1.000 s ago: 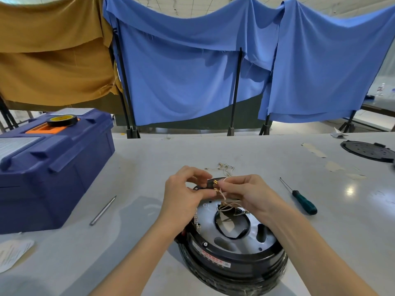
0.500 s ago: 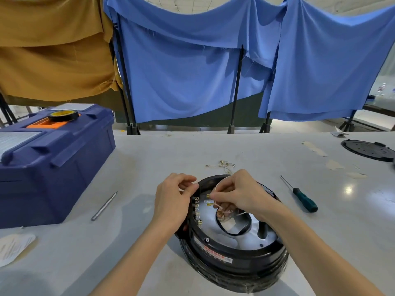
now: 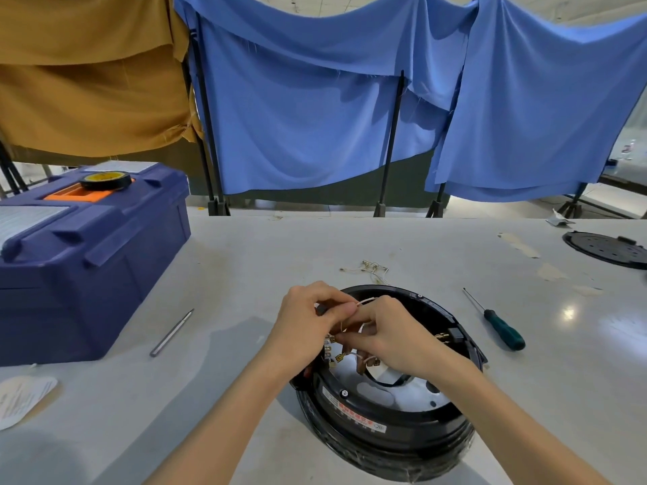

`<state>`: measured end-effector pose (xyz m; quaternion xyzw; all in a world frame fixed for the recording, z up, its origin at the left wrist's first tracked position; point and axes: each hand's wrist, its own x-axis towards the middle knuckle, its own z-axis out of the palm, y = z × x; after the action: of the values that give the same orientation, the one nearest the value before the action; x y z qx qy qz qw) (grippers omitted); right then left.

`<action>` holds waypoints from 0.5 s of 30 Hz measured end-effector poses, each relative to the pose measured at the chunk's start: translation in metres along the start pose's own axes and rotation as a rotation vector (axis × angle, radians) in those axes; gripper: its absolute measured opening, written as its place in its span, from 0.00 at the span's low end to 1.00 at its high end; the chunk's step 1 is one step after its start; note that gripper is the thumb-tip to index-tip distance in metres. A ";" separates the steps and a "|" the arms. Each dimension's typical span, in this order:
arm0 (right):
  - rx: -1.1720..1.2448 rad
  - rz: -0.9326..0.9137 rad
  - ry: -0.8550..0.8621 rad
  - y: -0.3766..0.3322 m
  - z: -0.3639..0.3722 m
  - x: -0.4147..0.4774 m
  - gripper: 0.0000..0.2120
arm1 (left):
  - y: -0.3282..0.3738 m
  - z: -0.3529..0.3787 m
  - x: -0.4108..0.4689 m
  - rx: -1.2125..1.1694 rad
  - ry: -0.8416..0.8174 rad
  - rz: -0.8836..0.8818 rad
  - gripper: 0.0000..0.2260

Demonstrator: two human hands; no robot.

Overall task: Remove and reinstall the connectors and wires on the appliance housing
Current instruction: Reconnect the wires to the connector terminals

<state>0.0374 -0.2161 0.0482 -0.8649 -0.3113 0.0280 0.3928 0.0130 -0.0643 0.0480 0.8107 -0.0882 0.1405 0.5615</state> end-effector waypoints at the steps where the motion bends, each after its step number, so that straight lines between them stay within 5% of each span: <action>1: -0.030 -0.001 -0.003 0.001 0.000 0.000 0.04 | 0.000 0.001 0.001 0.021 -0.003 -0.001 0.06; 15: 0.154 0.097 -0.025 0.004 -0.005 -0.001 0.05 | -0.004 0.000 0.005 0.017 0.029 -0.035 0.04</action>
<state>0.0403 -0.2221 0.0482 -0.8458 -0.2707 0.0815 0.4525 0.0191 -0.0623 0.0458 0.8147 -0.0648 0.1432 0.5582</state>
